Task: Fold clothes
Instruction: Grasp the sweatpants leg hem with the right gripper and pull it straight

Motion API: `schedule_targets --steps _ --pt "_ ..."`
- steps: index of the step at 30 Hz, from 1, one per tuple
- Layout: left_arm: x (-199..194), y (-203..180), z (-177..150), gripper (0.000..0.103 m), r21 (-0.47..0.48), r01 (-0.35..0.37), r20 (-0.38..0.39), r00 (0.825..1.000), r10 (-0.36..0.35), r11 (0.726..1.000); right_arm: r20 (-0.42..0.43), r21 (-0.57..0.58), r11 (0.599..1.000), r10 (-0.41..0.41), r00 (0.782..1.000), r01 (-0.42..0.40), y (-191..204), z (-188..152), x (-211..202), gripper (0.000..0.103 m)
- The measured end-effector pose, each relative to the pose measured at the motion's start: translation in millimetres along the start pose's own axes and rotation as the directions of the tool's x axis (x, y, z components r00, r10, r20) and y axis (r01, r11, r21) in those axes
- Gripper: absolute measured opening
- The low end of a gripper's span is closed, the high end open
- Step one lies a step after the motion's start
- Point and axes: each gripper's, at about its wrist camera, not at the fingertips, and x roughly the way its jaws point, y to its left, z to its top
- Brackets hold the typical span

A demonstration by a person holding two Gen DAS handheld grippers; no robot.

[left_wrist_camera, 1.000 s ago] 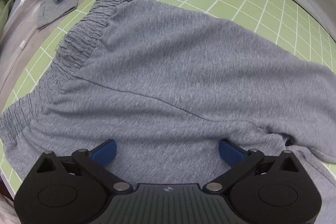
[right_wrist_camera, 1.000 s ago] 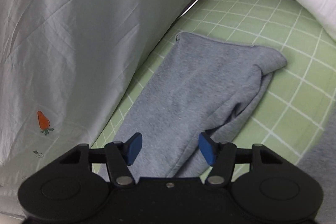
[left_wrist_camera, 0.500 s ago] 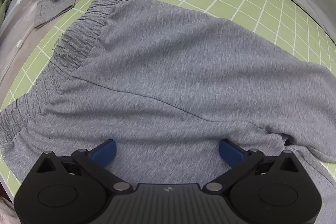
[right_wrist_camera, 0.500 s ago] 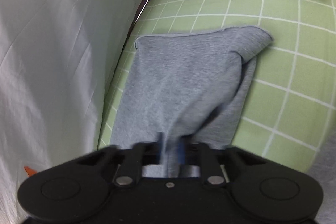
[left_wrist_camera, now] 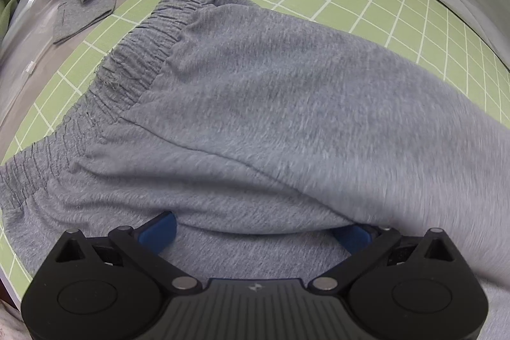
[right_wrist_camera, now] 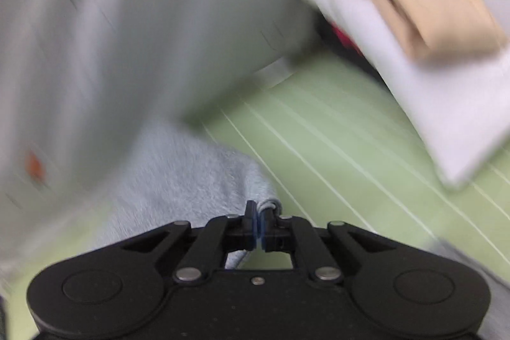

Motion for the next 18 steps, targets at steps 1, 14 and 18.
schedule_targets --steps 1,14,18 --pt "0.1 -0.5 0.5 0.103 0.001 0.0 -0.003 1.0 0.0 1.0 -0.015 0.001 1.0 -0.013 1.0 0.013 -5.2 -6.5 -0.1 0.009" --pt "-11.3 2.0 32.5 0.103 -0.004 0.02 -0.008 1.0 -0.02 1.0 0.144 -0.33 0.914 -0.2 0.969 0.238 73.0 9.9 -1.9 0.059" --pt "-18.4 10.7 59.3 0.103 -0.017 0.013 0.058 0.998 -0.012 1.0 0.193 -0.338 0.899 -0.222 0.956 0.277 88.0 14.9 -7.1 0.067"
